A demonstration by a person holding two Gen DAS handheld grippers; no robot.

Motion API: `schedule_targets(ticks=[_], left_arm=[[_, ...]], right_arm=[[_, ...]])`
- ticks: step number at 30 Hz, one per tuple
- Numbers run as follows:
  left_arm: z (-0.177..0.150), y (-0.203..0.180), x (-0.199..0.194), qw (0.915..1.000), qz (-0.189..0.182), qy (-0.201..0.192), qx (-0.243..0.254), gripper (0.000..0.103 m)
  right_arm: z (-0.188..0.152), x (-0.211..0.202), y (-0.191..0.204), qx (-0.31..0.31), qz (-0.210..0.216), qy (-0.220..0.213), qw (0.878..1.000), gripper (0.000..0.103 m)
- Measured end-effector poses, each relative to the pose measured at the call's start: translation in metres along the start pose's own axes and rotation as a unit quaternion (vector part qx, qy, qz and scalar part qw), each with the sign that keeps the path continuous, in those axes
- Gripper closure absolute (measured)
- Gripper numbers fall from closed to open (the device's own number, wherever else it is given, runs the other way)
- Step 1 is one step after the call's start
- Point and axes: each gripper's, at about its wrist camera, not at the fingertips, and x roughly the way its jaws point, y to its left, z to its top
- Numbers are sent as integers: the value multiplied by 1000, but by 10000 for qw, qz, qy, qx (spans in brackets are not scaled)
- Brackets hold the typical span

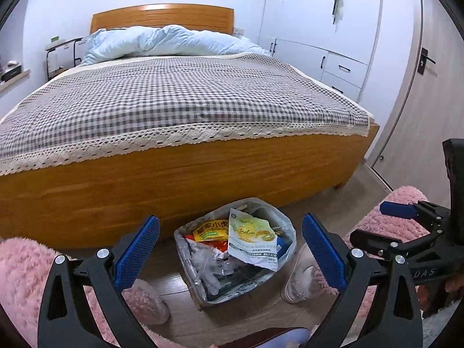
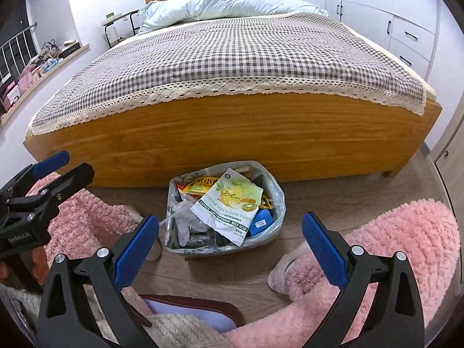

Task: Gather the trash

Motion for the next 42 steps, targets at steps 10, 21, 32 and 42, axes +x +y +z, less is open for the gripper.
schedule_targets(ticks=[10,21,32,42], left_arm=[[-5,6,-5,9996,-163,22,-208,8],[-7,6,-9,9993,-283,-34,-232,8],[-7,7,-10,9992,-293,-26,-264,8],[-5,8,-8,9991,-316,11,-295,8]], right_arm=[[-1,-5,4,-37,-19,-112,9999,8],[-2,-9,7,-65,-57,-180,9998,8],[-2,-11,9,-113,-94,-213,9997,8],[-2,-11,9,-113,-105,-210,9997,8]])
